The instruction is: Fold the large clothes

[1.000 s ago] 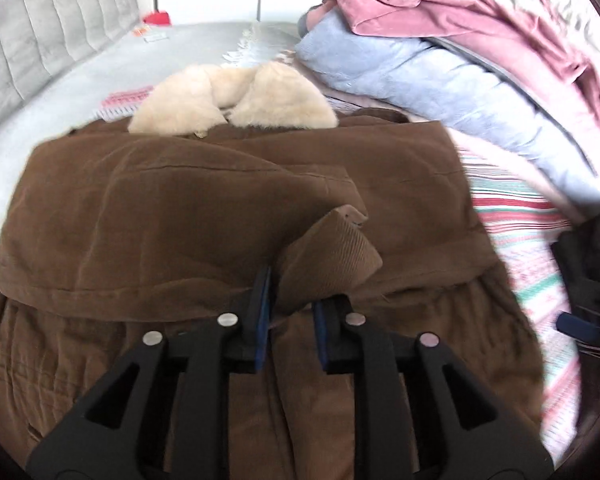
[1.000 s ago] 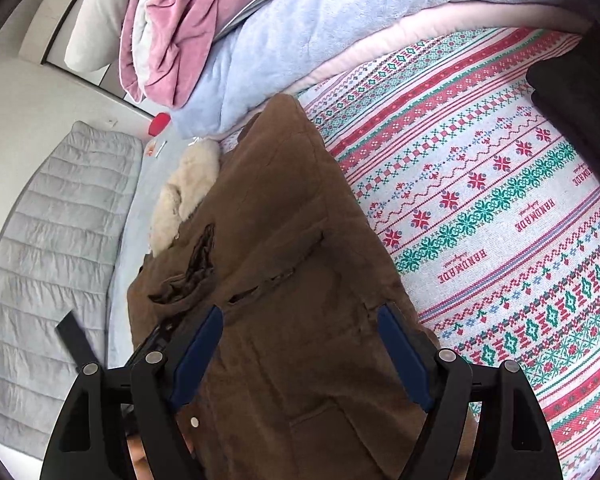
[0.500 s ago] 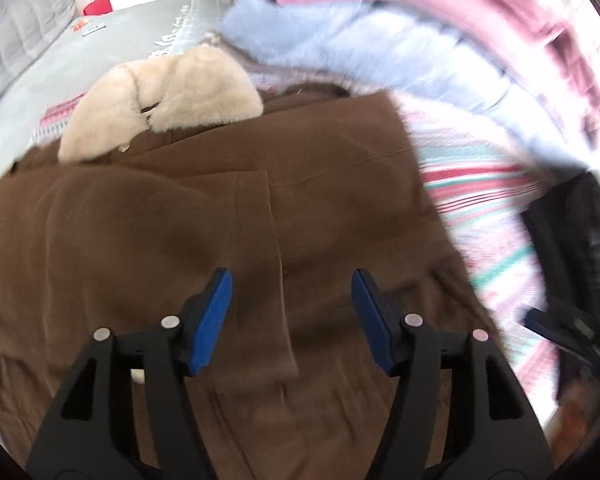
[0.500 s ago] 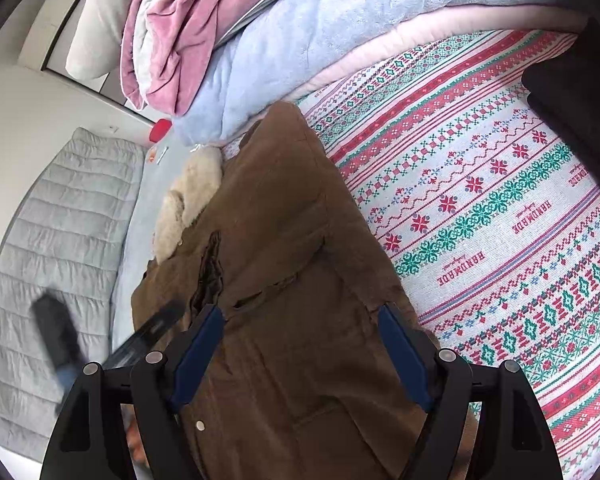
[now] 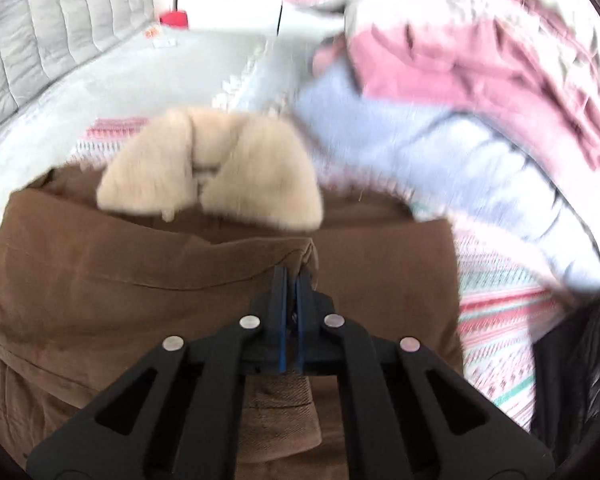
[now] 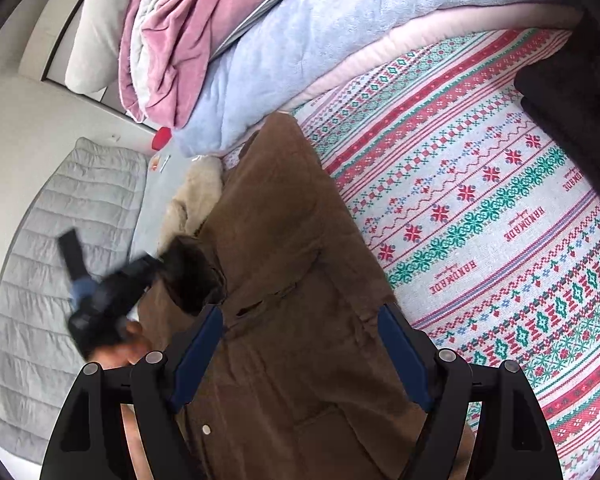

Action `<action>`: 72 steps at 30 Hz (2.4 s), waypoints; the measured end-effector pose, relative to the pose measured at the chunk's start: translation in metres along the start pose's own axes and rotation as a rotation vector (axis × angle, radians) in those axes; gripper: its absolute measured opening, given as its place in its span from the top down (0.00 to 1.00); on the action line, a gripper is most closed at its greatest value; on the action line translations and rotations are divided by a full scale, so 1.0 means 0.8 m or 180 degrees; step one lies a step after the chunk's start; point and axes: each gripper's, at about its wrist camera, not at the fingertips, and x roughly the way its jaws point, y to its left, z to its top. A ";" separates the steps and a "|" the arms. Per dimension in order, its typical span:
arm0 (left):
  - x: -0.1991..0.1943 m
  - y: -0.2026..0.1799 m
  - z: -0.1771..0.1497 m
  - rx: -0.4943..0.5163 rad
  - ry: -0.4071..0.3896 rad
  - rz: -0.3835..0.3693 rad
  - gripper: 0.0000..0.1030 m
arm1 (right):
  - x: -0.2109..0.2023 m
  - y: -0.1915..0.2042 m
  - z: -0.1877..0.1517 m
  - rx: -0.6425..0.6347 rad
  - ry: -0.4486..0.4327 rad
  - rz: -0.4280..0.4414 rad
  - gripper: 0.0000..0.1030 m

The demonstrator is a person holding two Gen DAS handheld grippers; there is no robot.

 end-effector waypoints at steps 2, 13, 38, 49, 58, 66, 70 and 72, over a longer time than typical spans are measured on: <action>0.019 -0.012 -0.006 0.0136 0.0125 0.0034 0.95 | 0.001 0.004 -0.001 -0.0047 0.0007 0.0005 0.21; 0.062 0.013 -0.050 0.0027 0.0781 -0.0551 0.69 | 0.009 -0.002 0.001 -0.0049 0.0024 -0.0104 0.21; -0.243 0.367 -0.228 -0.0742 0.0196 0.0518 0.47 | -0.029 0.019 -0.045 -0.0497 -0.0095 -0.0362 0.21; -0.280 0.418 -0.313 -0.0921 0.0294 0.0393 0.47 | -0.087 -0.022 -0.118 -0.0983 -0.0023 -0.0582 0.21; -0.308 0.439 -0.376 -0.1026 0.0330 0.0138 0.47 | -0.121 -0.098 -0.213 -0.0806 0.0189 -0.0570 0.21; -0.327 0.440 -0.409 -0.1067 0.0294 0.0058 0.47 | -0.156 -0.157 -0.269 -0.0136 0.0141 0.0011 0.25; -0.328 0.442 -0.425 -0.1169 0.0316 -0.0049 0.47 | -0.156 -0.164 -0.283 0.0019 0.0182 0.0129 0.29; -0.328 0.442 -0.428 -0.1171 0.0318 -0.0099 0.47 | -0.152 -0.159 -0.286 0.0007 0.0211 0.0171 0.33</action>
